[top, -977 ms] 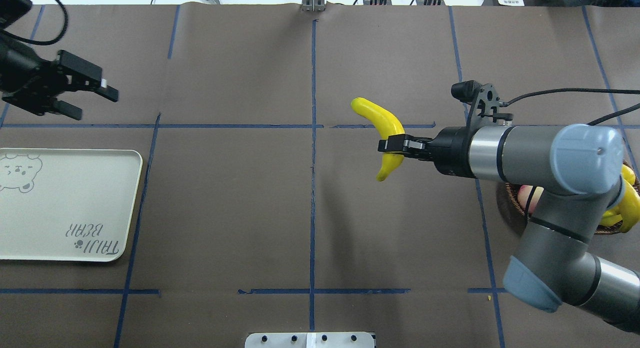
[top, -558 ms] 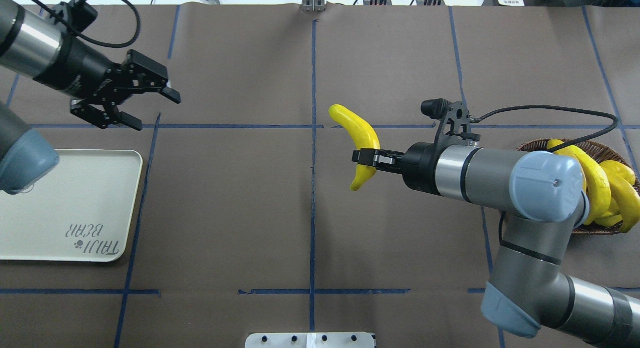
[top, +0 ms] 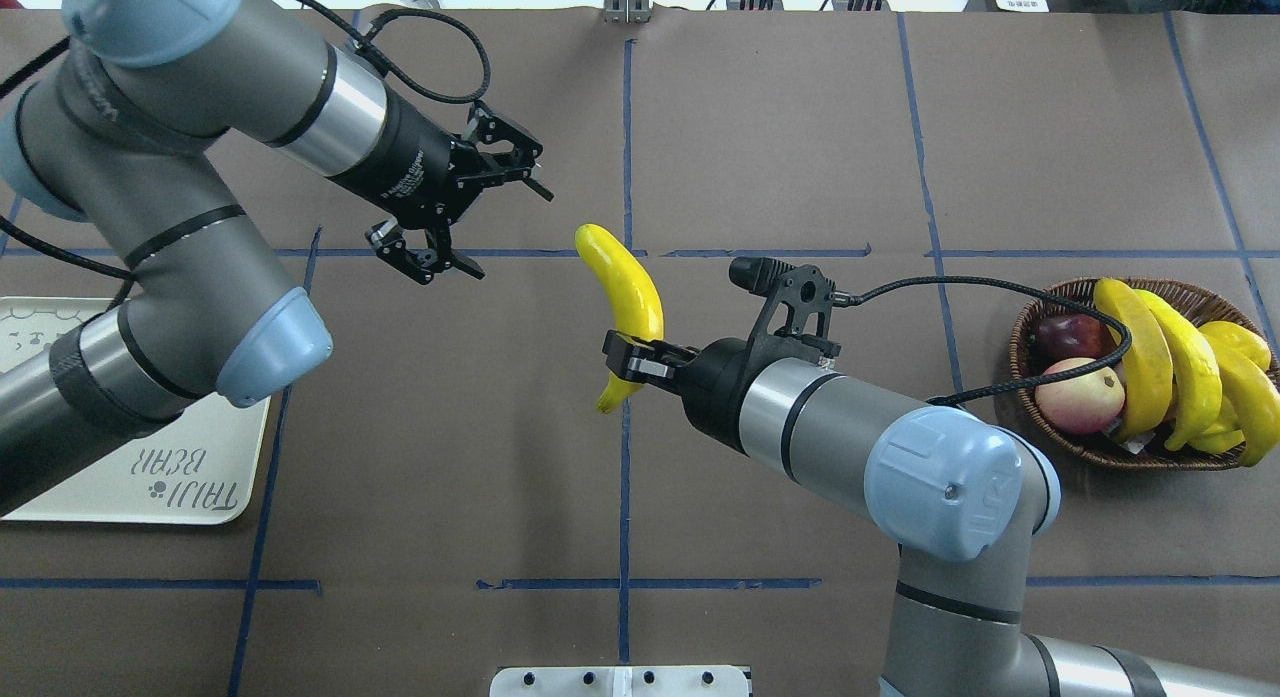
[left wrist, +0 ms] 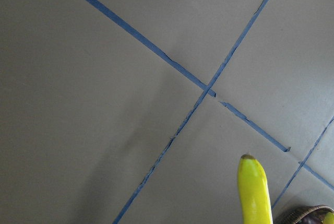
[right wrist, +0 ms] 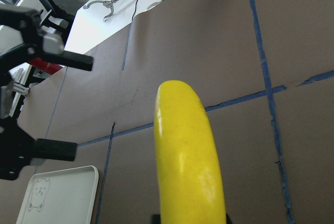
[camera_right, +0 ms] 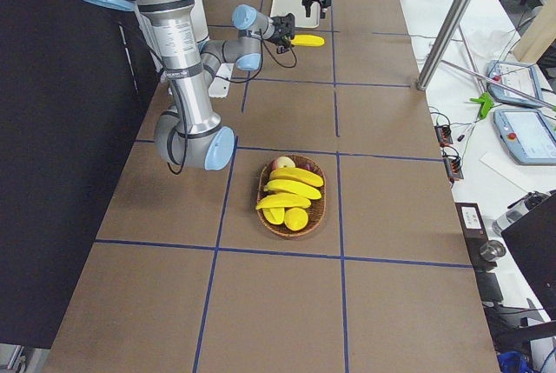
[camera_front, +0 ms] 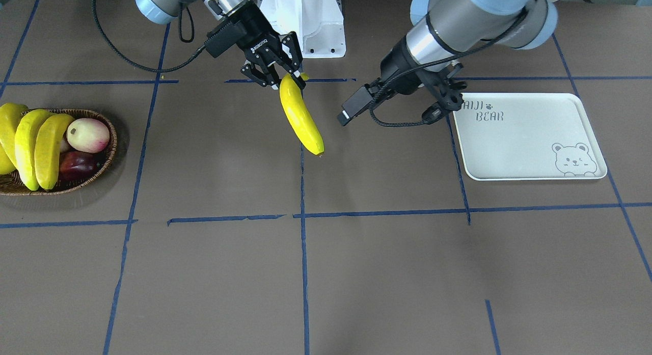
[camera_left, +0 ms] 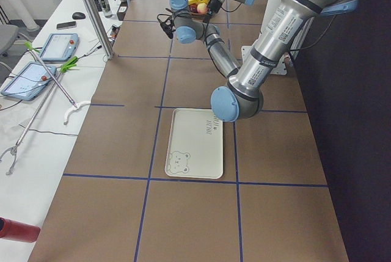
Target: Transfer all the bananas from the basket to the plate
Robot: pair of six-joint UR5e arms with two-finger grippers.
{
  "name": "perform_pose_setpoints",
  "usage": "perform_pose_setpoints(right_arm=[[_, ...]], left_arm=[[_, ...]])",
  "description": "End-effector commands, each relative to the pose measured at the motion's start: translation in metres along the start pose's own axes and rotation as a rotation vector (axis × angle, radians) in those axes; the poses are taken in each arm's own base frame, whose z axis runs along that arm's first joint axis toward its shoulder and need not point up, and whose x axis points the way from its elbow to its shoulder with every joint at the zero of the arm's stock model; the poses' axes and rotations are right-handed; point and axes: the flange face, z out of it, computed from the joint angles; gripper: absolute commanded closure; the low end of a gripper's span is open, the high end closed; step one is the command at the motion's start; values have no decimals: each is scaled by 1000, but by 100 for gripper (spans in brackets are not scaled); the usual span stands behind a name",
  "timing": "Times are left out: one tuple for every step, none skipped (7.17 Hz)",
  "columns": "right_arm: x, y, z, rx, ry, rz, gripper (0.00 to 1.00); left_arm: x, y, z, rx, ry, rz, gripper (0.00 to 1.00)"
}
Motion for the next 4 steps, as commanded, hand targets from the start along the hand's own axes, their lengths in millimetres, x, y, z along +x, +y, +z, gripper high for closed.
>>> perform_pose_setpoints(right_arm=[[-15, 6, -1, -3, -26, 48, 100], [-18, 7, -1, -4, -31, 49, 100], [-18, 8, -1, -6, -31, 49, 100], [-18, 10, -1, -9, -33, 49, 100]], left_arm=[[15, 27, 24, 25, 27, -2, 0], [14, 29, 30, 20, 18, -2, 0], [11, 38, 40, 14, 12, 6, 0], [11, 45, 44, 6, 30, 23, 0]])
